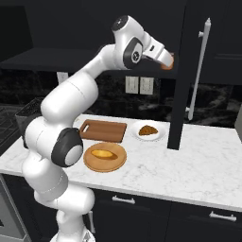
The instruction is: From the different types of pastries on the counter, select a croissant and place it on the cutting board. Then retrieve a jar of jam from the cabinet and place it alongside the croissant on the cutting board.
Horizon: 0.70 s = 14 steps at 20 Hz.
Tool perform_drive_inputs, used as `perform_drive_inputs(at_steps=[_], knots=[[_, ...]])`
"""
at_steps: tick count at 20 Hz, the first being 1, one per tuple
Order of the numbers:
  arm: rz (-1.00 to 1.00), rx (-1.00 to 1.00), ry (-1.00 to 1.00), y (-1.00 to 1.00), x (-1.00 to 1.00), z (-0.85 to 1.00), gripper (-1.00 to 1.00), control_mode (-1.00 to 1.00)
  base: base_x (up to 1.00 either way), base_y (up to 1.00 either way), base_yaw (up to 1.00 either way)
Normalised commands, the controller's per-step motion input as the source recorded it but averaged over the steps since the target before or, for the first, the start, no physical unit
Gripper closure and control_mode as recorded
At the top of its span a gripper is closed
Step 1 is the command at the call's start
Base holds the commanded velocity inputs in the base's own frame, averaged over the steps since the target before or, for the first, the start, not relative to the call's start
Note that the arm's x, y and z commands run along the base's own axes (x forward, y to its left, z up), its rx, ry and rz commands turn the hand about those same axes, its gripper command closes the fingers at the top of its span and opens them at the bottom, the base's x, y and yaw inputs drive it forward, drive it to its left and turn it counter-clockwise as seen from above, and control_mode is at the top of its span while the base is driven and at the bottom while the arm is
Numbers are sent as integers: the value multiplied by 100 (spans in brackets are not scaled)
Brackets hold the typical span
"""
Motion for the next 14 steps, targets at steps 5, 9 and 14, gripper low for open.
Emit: perform_drive_inputs(at_steps=[5, 9, 14], knots=[[0, 0, 2, 0, 24, -22, -100, -100, 0, 0, 0], [0, 0, 0, -15, 42, -2, -100, -100, 0, 0, 0], [0, 0, 0, -28, 35, 0, -100, -100, 0, 0, 0]])
